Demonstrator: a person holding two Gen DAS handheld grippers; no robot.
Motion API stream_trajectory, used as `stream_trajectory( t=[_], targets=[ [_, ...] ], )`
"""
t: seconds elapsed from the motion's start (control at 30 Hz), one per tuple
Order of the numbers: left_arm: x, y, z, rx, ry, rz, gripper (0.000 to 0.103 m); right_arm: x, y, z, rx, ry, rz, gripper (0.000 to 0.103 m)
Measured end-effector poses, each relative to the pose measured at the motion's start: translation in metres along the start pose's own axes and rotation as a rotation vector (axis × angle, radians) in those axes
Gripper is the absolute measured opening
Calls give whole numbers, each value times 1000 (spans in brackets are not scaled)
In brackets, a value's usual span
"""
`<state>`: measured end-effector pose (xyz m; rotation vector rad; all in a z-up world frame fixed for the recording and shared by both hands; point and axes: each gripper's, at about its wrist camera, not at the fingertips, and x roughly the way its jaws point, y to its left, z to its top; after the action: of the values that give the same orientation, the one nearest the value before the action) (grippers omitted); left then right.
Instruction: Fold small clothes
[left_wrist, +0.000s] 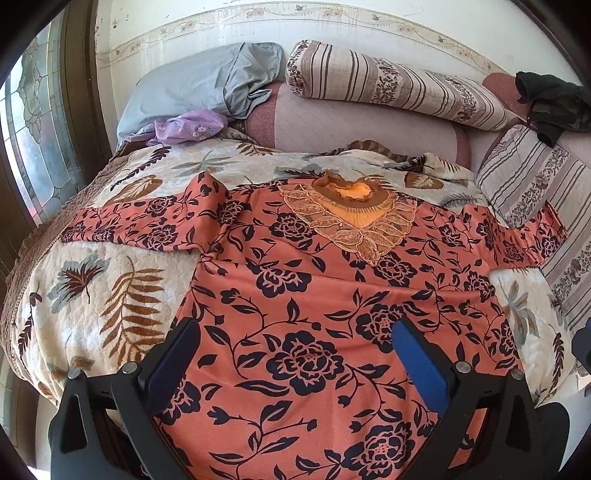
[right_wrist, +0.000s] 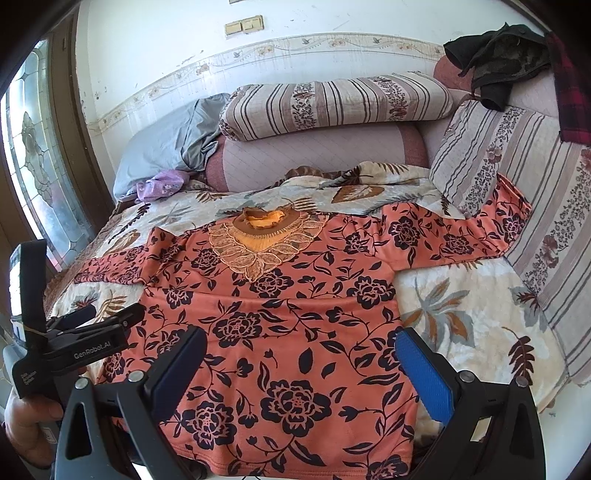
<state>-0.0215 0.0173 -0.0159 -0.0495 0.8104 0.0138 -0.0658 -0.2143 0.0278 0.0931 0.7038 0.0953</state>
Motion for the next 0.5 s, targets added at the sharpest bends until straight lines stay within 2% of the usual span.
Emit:
stream_trajectory(
  t=[0.07, 0.5],
  targets=[
    [1, -2, 1, 4, 1, 0, 103, 3, -2, -1, 13, 26, -5, 103],
    [4, -8, 1, 21, 7, 7, 103, 9, -10, 0, 33, 21, 5, 103]
  ],
)
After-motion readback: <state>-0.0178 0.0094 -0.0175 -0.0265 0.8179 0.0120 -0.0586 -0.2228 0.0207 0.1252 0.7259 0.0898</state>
